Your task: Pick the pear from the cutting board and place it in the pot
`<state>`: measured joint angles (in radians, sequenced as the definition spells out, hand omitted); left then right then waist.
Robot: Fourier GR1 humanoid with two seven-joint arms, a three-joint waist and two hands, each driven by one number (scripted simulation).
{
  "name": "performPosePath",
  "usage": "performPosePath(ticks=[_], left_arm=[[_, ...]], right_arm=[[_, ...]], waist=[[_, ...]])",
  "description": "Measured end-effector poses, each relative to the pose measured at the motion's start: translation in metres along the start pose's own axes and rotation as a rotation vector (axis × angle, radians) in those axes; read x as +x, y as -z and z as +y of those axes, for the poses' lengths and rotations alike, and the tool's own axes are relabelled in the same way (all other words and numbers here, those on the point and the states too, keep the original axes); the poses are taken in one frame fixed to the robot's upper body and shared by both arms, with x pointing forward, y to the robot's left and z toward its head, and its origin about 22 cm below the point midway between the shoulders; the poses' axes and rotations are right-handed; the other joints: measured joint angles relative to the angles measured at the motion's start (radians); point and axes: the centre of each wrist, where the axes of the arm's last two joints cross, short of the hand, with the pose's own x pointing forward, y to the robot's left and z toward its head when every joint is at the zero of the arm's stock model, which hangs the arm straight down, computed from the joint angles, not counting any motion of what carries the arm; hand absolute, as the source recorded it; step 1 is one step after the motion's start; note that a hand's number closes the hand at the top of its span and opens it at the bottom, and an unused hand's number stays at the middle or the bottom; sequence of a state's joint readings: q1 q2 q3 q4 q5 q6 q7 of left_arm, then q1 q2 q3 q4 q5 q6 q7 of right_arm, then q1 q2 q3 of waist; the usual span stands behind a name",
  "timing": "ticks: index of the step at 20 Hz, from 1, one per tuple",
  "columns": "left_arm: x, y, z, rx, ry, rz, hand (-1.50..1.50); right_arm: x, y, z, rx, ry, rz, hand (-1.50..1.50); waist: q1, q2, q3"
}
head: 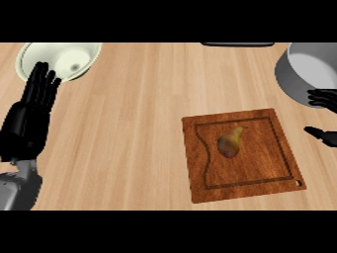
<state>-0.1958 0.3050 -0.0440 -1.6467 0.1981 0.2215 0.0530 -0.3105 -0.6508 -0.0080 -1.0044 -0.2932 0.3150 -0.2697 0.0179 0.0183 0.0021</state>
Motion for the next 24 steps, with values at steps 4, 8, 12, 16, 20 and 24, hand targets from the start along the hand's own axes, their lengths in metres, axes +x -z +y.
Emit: performPosePath(ticks=[4, 8, 12, 16, 20, 24], left_arm=[[-0.001, 0.012, 0.001, 0.002, -0.025, 0.003, 0.00], [0.001, 0.015, 0.002, 0.004, -0.037, 0.002, 0.00], [-0.007, 0.019, 0.000, 0.007, -0.042, 0.009, 0.00], [-0.005, 0.024, 0.003, 0.006, -0.041, 0.011, 0.00], [-0.005, 0.021, 0.002, 0.010, -0.039, 0.012, 0.00], [-0.002, 0.024, 0.003, 0.012, -0.035, 0.012, 0.00]], right_arm=[[-0.009, 0.001, -0.012, 0.106, -0.051, -0.043, -1.50], [0.002, 0.013, -0.018, 0.213, -0.158, -0.007, -1.50], [0.025, 0.030, -0.017, 0.363, -0.267, 0.056, -1.50], [0.046, 0.052, -0.003, 0.463, -0.343, 0.104, -1.50], [0.057, 0.069, 0.019, 0.527, -0.385, 0.159, -1.50], [0.060, 0.083, 0.043, 0.567, -0.405, 0.219, -1.50]], waist=[[-0.003, -0.007, 0.000], [-0.001, -0.011, -0.001], [-0.005, -0.013, -0.002], [-0.008, -0.016, -0.002], [-0.010, -0.018, -0.003], [-0.012, -0.018, -0.003]])
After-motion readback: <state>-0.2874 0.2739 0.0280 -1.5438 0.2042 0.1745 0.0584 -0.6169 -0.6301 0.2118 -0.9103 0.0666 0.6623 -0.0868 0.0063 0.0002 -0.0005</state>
